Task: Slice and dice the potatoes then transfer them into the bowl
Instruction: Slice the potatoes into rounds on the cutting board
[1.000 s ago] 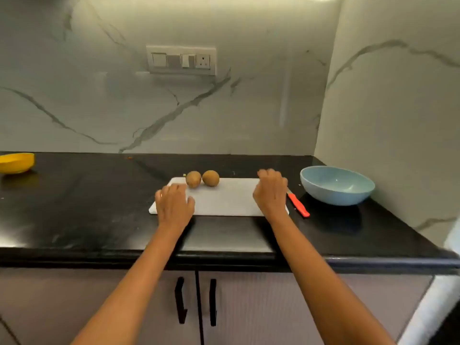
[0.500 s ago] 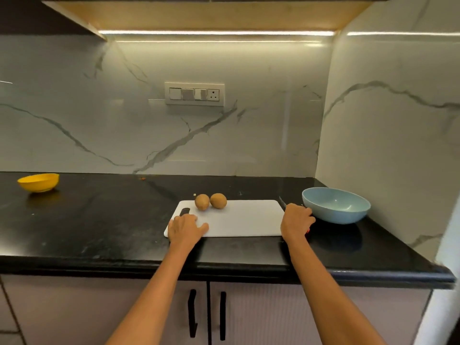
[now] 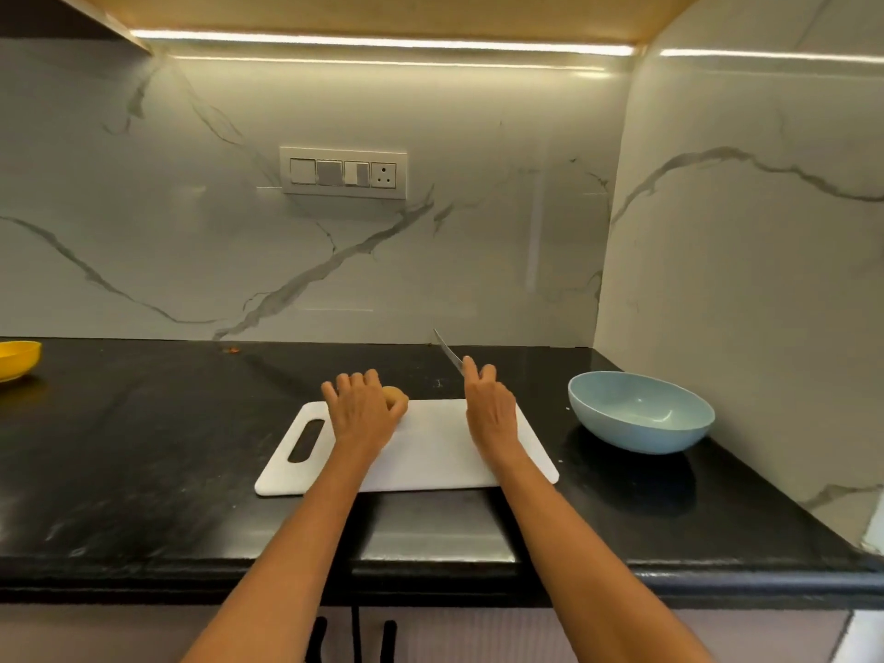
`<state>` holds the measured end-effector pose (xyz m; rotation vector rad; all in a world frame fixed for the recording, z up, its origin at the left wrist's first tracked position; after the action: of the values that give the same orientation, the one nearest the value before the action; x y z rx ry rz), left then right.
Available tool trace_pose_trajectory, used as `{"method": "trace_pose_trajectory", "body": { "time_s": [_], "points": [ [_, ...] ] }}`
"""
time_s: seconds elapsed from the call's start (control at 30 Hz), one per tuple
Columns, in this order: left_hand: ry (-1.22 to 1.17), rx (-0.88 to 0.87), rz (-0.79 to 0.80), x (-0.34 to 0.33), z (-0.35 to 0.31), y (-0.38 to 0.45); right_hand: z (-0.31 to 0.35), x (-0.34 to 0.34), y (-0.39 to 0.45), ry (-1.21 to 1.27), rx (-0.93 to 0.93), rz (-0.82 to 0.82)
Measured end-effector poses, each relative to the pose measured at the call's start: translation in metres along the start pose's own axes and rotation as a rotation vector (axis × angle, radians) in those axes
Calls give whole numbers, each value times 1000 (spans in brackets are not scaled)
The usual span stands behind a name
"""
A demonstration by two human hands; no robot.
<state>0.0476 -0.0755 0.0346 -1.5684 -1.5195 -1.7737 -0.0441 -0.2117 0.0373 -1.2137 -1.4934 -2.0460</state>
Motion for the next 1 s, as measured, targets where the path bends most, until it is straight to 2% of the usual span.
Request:
{"method": "trace_pose_trajectory", "body": {
  "time_s": [0.07,0.2,0.37,0.47,0.57,0.63,0.77,1.0],
  "points": [
    [102,-34,3,-13,-7,5,-4,-3,3,24,-37,-30],
    [209,-98,20,-19,-17,12,1,-5,0,96,-115,22],
    [103,-270,42,-14,-21,-2,2,-4,-5,120,-148,93],
    [-105,-378,59,-2,-26,-22,1,1,-12,175,-184,122],
    [-487,-318,171,-2,-19,-35,-2,13,-21,235,-221,127],
    [-603,-264,222,-4,-18,-43,-6,18,-28,238,-212,166],
    [-683,-205,205,-1,-18,-51,-3,24,-43,249,-204,222],
    [-723,-140,222,1,-18,-52,11,42,-71,200,-167,174]
  ]
}}
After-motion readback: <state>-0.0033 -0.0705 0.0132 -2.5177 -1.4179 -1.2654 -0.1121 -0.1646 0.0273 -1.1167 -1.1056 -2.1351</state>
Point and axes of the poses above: each hand's wrist, its own y-axis towards the middle knuckle, its own x-axis out of the back of the hand, z = x × y, the point moved 3 cm from there along y, towards the middle knuckle, and after that the axes turned 2 degrees about x, right-handed, at the moved point
